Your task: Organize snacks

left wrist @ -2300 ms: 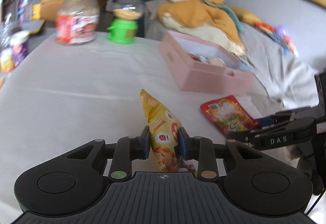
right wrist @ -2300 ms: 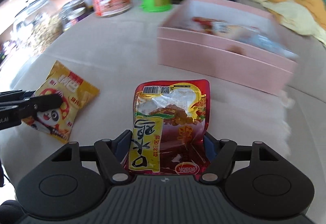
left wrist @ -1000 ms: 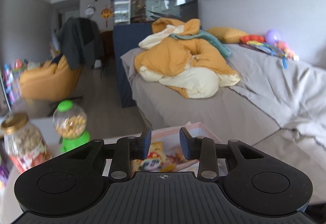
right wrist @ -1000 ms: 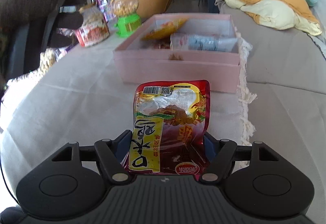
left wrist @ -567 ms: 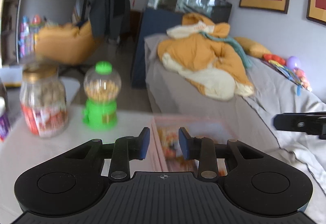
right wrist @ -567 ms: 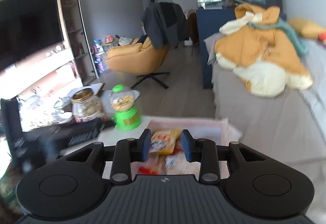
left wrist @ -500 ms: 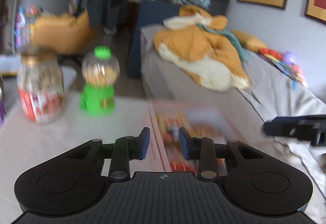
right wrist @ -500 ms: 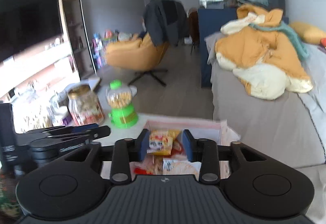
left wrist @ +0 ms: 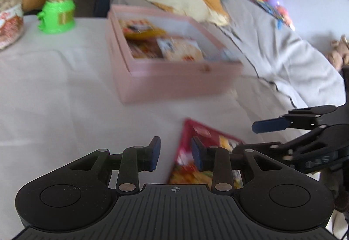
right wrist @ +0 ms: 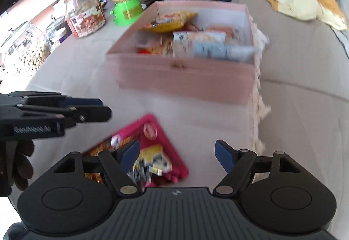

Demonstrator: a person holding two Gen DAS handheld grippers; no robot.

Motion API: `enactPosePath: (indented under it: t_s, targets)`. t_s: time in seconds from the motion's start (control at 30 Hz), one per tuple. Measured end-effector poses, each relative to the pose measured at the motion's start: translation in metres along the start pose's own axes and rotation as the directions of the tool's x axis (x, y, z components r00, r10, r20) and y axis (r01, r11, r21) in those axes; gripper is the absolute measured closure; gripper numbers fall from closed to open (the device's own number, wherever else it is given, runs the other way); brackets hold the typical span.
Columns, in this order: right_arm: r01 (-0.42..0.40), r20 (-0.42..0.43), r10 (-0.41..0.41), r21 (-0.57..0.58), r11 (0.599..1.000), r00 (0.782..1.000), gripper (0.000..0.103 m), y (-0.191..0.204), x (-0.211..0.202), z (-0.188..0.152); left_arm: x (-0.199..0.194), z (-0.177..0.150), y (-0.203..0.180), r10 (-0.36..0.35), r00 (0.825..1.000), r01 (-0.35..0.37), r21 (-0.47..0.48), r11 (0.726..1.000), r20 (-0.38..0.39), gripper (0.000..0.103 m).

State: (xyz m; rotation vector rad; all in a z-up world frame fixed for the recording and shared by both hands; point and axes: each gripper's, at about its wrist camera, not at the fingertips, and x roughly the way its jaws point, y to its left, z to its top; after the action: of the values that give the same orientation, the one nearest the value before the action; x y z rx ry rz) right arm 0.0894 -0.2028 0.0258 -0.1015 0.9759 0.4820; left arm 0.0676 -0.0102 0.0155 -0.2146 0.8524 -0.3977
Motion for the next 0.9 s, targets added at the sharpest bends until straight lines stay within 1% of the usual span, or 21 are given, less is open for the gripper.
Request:
enactPosePath:
  t_s: [0.1,0.17,0.23,0.3,0.43,0.63,0.83,0.87,0.9]
  targets:
    - [-0.070,-0.020,0.070,0.015,0.997,0.997,0.026,0.003,-0.011,-0.016,0.007,-0.008,-0.007,0.003,1.000,-0.004,-0.023,1.000,-0.024,0.067]
    - [-0.117,-0.072,0.118,0.015,0.993,0.990,0.026,0.007,-0.009,-0.025,0.008,-0.009,-0.012,0.006,1.000,-0.006,-0.020,1.000,-0.024,0.068]
    - [-0.126,-0.100,0.125,0.001,0.992,0.987,0.025,0.014,-0.001,-0.031,0.011,-0.007,-0.015,-0.014,0.999,0.012,-0.036,0.999,-0.046,0.068]
    - [-0.092,-0.060,0.088,-0.055,0.994,0.994,0.024,0.023,0.001,-0.035,0.015,-0.005,-0.017,-0.037,0.997,0.033,-0.062,0.998,-0.062,0.068]
    - [-0.049,-0.002,0.049,-0.093,0.994,0.999,0.024,0.030,0.004,-0.035,0.017,0.000,-0.027,-0.019,0.998,0.016,-0.051,0.999,-0.059,0.069]
    - [-0.087,0.045,0.088,-0.030,0.996,0.995,0.025,0.016,0.003,-0.029,0.016,0.002,-0.033,-0.011,0.998,0.009,-0.033,0.999,-0.059,0.069]
    - [-0.083,0.104,0.086,-0.033,0.996,0.991,0.025,0.020,-0.007,-0.024,0.008,0.005,-0.030,-0.029,0.999,0.027,-0.050,0.998,-0.029,0.070]
    - [-0.084,0.117,0.088,-0.038,0.996,0.989,0.026,0.021,-0.010,-0.024,0.006,0.005,-0.027,-0.027,0.999,0.025,-0.055,0.998,-0.024,0.074]
    - [-0.084,0.129,0.089,-0.043,0.996,0.988,0.028,0.022,-0.013,-0.024,0.005,0.006,-0.025,-0.038,0.999,0.037,-0.064,0.997,-0.014,0.081]
